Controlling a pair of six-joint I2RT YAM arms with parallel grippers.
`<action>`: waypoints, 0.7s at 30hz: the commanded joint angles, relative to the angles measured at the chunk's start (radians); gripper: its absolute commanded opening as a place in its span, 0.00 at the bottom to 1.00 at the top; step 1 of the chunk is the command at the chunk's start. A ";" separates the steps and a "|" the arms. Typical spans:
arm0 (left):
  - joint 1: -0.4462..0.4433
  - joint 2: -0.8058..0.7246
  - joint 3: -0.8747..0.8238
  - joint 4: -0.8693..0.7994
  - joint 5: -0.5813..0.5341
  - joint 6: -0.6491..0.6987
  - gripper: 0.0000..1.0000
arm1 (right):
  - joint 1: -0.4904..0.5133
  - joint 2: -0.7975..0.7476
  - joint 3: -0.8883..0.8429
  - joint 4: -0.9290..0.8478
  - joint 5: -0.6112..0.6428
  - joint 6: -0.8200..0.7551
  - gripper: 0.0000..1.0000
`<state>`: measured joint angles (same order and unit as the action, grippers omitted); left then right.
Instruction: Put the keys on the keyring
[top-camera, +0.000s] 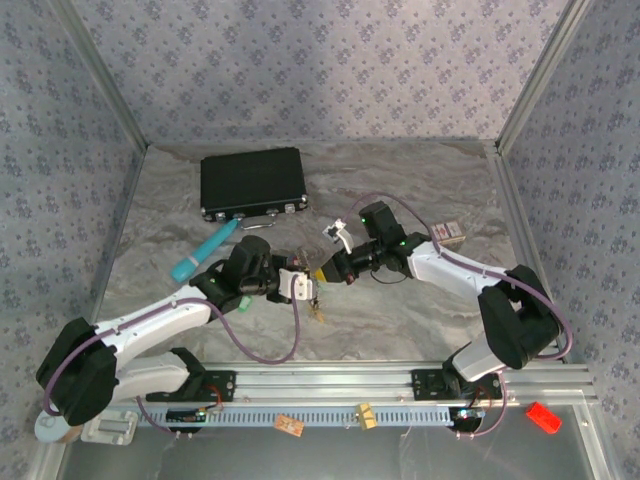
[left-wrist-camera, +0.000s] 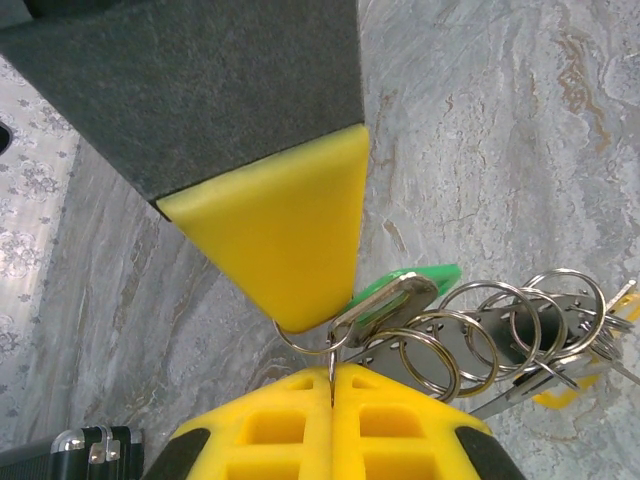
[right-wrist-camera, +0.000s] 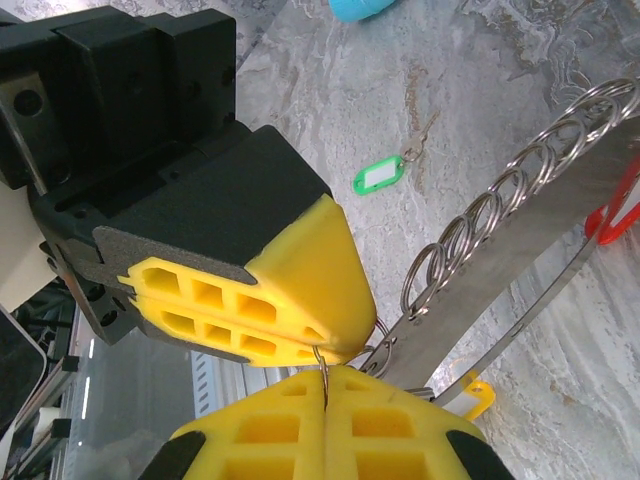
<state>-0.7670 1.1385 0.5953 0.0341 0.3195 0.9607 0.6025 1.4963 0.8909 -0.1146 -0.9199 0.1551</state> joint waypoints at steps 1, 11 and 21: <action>-0.008 -0.029 -0.009 0.035 0.007 0.020 0.00 | 0.005 0.018 0.029 0.004 0.028 0.020 0.00; -0.016 -0.039 -0.021 0.052 -0.017 0.038 0.00 | 0.000 0.045 0.048 -0.047 0.112 0.041 0.00; -0.024 -0.052 -0.040 0.095 -0.034 0.036 0.00 | 0.025 0.060 0.077 -0.094 0.201 0.037 0.00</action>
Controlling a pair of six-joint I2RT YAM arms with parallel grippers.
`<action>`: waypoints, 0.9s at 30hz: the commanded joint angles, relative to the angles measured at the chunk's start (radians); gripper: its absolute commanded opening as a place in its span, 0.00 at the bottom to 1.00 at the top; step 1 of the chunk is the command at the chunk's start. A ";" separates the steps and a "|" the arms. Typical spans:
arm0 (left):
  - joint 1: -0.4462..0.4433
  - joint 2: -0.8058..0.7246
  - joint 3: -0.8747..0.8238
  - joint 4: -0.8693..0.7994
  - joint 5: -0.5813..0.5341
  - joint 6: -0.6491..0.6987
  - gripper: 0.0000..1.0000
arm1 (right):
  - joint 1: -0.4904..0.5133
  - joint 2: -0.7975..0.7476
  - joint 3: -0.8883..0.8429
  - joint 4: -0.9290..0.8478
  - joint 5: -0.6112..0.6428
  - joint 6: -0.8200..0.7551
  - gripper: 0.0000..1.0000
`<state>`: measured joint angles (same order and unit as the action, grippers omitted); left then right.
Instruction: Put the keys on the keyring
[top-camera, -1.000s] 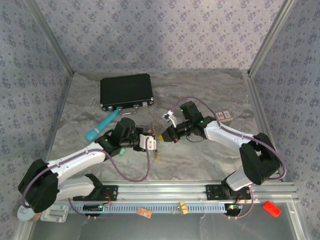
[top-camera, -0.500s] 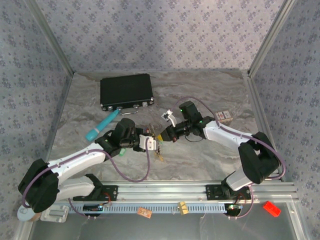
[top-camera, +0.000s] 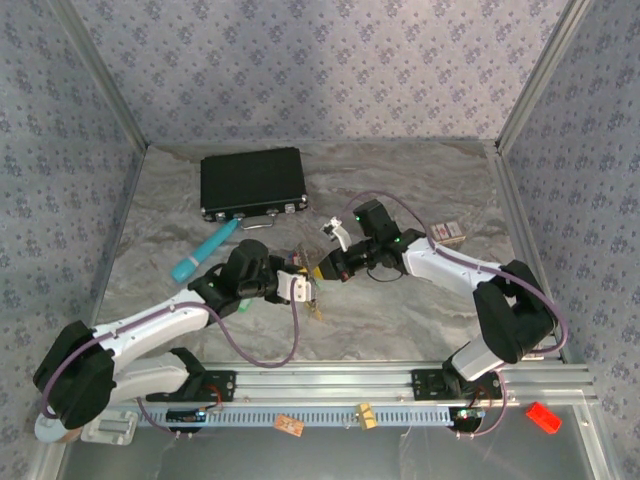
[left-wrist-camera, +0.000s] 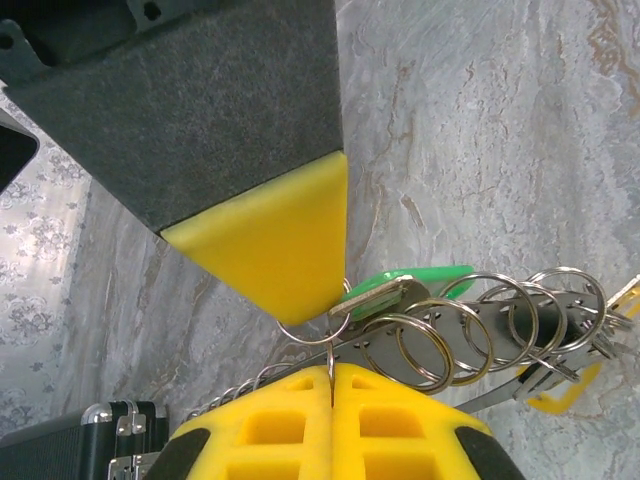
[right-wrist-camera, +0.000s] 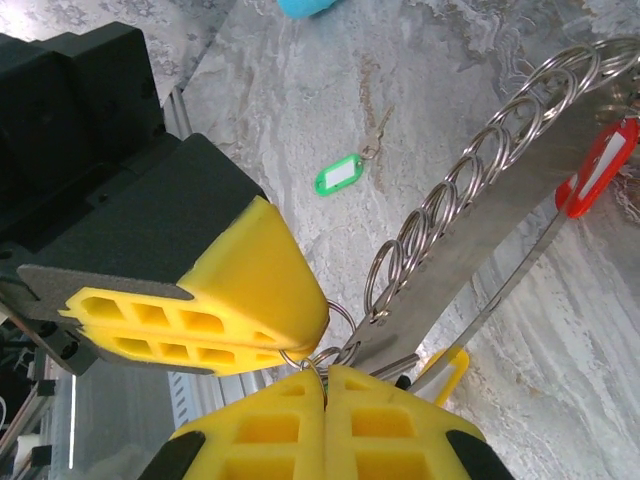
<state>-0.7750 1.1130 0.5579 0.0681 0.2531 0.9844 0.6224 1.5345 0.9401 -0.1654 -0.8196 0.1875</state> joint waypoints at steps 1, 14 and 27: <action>-0.016 -0.026 -0.003 0.063 0.032 0.009 0.00 | 0.009 0.021 0.029 -0.044 0.109 0.007 0.00; -0.017 0.013 -0.001 0.128 0.017 -0.116 0.00 | 0.049 0.001 0.009 -0.001 0.194 0.029 0.00; 0.000 0.025 -0.056 0.290 -0.037 -0.503 0.00 | 0.055 -0.004 -0.073 0.166 0.159 0.078 0.00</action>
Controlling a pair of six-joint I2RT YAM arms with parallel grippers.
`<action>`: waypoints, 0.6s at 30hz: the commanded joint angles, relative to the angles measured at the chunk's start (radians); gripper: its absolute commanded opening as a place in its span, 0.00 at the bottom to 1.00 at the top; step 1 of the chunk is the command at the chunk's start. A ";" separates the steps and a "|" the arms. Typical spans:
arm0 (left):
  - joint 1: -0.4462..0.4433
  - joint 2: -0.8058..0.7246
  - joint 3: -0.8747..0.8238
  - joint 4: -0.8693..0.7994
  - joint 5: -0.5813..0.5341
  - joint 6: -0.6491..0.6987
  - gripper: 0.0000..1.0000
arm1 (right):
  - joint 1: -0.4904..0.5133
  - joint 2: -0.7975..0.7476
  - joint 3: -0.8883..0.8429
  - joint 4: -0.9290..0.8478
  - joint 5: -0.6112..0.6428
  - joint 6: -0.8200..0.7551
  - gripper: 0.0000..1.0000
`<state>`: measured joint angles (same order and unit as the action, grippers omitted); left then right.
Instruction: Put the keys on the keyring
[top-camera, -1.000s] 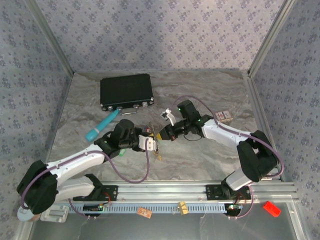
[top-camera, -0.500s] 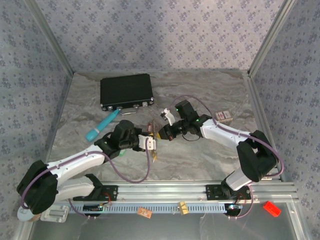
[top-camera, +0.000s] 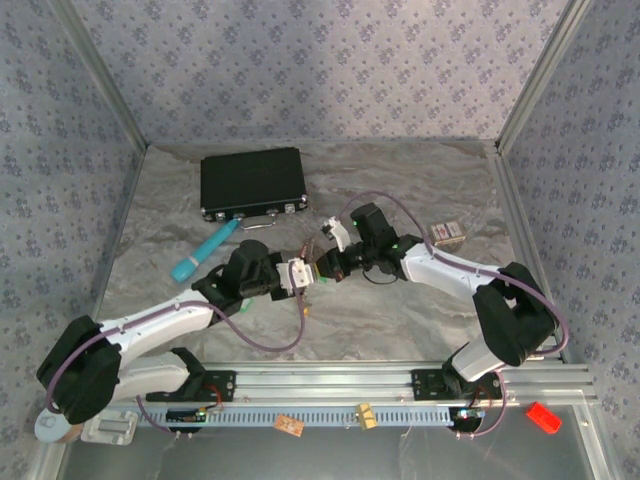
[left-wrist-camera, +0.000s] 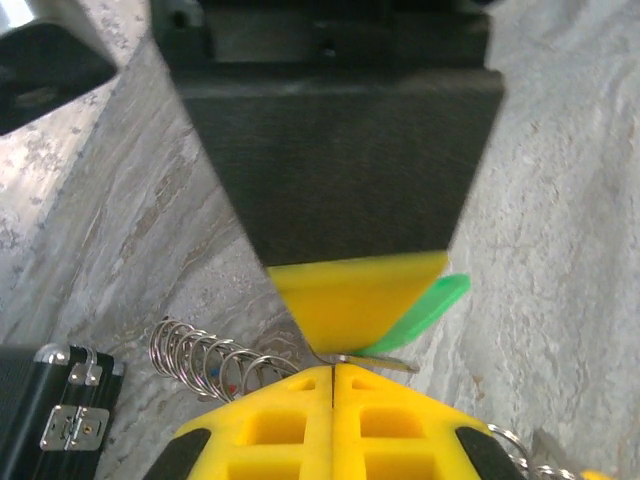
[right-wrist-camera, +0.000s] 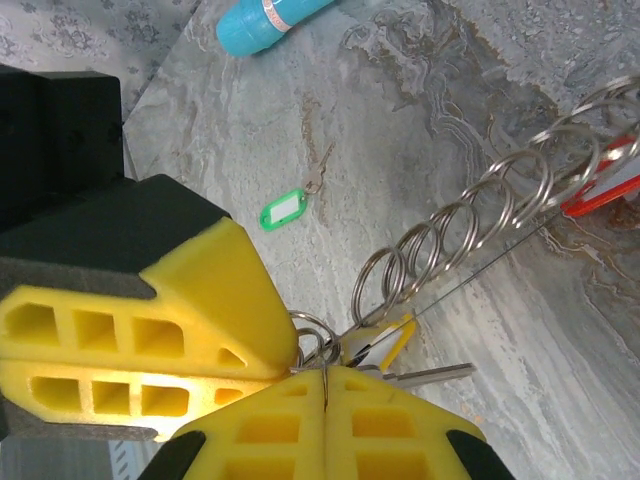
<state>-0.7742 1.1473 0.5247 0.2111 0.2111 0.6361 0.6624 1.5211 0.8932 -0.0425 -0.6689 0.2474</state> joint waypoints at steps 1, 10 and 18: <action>0.002 -0.014 -0.034 0.166 0.005 -0.187 0.00 | 0.015 0.013 -0.029 0.051 0.004 0.020 0.00; 0.046 -0.018 -0.089 0.288 0.090 -0.428 0.00 | 0.006 0.017 -0.061 0.111 0.003 0.033 0.00; 0.140 -0.023 -0.124 0.358 0.212 -0.665 0.00 | -0.038 -0.079 -0.135 0.109 0.027 0.000 0.00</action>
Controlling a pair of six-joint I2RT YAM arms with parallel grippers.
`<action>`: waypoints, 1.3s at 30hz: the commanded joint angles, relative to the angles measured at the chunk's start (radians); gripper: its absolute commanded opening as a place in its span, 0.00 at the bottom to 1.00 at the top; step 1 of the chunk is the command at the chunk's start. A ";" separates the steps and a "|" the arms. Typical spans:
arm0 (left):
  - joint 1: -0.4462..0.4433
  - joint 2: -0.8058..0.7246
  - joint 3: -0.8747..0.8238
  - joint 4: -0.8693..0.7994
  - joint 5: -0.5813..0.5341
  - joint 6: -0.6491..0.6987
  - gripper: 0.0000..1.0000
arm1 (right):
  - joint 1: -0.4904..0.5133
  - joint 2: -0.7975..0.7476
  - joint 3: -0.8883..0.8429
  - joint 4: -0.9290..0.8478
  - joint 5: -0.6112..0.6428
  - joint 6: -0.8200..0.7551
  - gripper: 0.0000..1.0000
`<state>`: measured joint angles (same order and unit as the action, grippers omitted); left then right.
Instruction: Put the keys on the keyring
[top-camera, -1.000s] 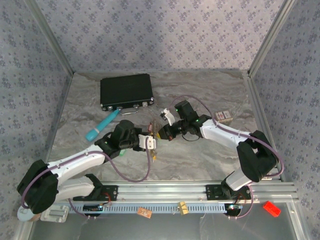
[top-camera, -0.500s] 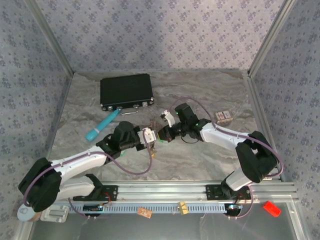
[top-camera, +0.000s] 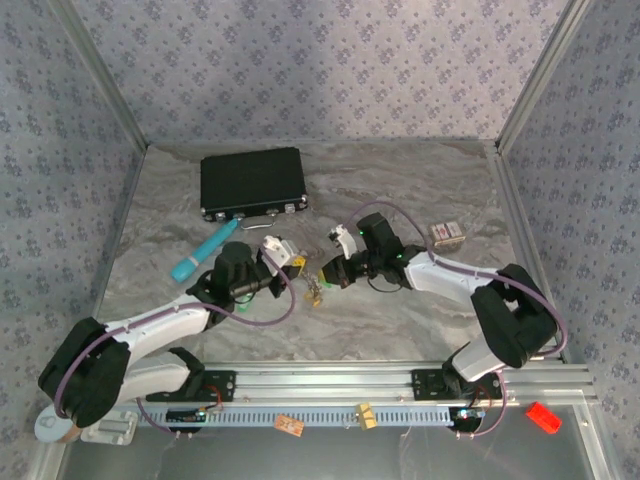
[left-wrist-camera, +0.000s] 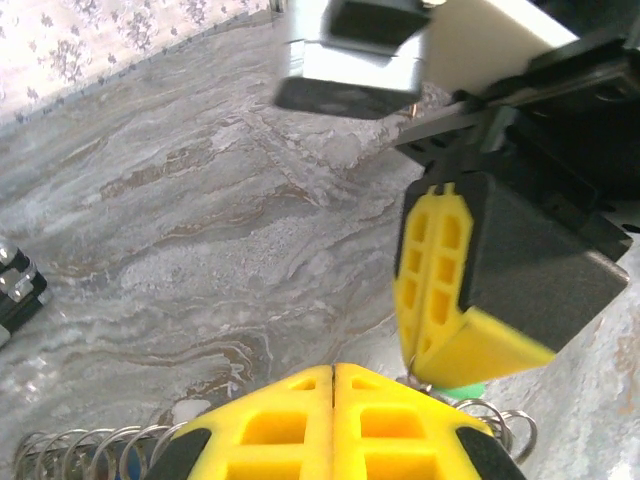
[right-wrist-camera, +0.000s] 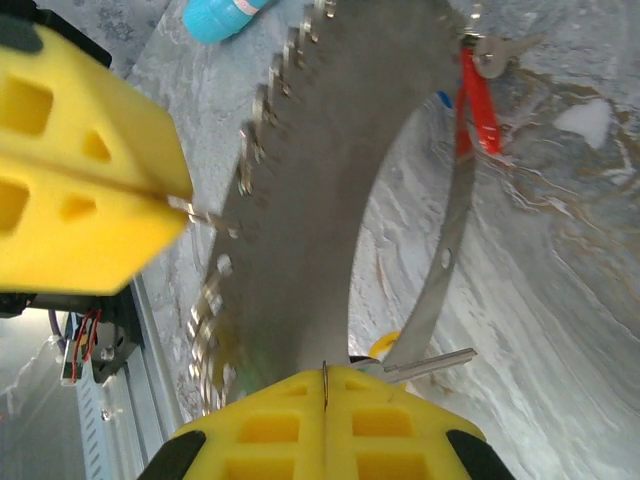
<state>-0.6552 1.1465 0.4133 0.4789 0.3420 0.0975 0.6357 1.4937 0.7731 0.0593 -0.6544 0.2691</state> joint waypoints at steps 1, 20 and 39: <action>0.030 -0.018 -0.013 0.096 0.095 -0.151 0.00 | -0.012 -0.059 -0.016 -0.007 0.013 -0.040 0.00; 0.082 0.007 0.025 0.043 0.214 -0.275 0.00 | -0.001 -0.169 -0.091 -0.168 0.208 -0.151 0.00; 0.082 0.006 0.045 -0.015 0.226 -0.236 0.00 | -0.049 0.002 -0.064 -0.296 0.269 0.091 0.12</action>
<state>-0.5758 1.1606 0.4297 0.4515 0.5392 -0.1585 0.5911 1.4841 0.7006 -0.1932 -0.4332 0.3336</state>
